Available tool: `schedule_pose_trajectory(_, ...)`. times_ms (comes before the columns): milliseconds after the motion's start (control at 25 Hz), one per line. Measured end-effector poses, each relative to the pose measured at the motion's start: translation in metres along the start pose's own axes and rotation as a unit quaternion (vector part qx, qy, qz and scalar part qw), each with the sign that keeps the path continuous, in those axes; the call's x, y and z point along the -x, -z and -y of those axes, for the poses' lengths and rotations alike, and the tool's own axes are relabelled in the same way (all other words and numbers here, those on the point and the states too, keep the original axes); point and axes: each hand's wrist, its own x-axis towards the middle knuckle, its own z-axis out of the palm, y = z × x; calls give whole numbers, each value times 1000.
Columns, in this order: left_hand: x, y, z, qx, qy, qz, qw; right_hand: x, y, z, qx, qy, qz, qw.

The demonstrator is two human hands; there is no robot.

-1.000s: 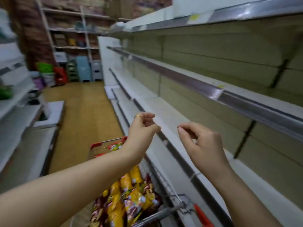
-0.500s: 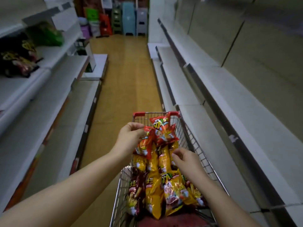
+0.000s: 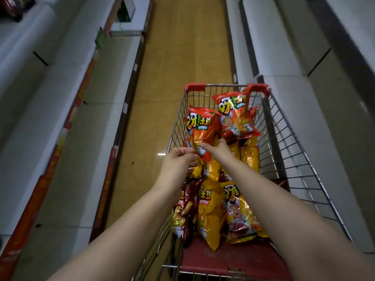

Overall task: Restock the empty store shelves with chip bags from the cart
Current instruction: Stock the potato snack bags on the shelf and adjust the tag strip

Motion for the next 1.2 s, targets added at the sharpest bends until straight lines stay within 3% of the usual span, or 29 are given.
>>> schedule_pose_trajectory(160,-16,5,16,-18,-3,0,1000,-50,-34,-10,-38,-54,-1,998)
schedule_pose_trajectory(280,-17,8,19,-33,-9,5,999,-64,-50,-11,-14,-62,-51,997)
schedule_pose_trajectory(520,-2,9,16,-29,-7,17,999,-38,-26,-12,30,-24,-91,995)
schedule_pose_trajectory(600,9,9,10,-27,-10,22,999,-9,-2,-20,23,-1,-83,996)
schedule_pose_trajectory(720,25,4,-1,-39,-10,25,999,48,47,-31,-82,7,-71,994)
schedule_pose_trajectory(960,72,-33,-42,-75,-96,83,989,186,138,11,-276,112,-15,955)
schedule_pose_trajectory(1080,111,-44,-73,-34,-146,157,976,259,170,37,-276,171,-38,945)
schedule_pose_trajectory(1200,157,-53,-103,-21,-174,296,939,329,196,51,-274,219,-89,932)
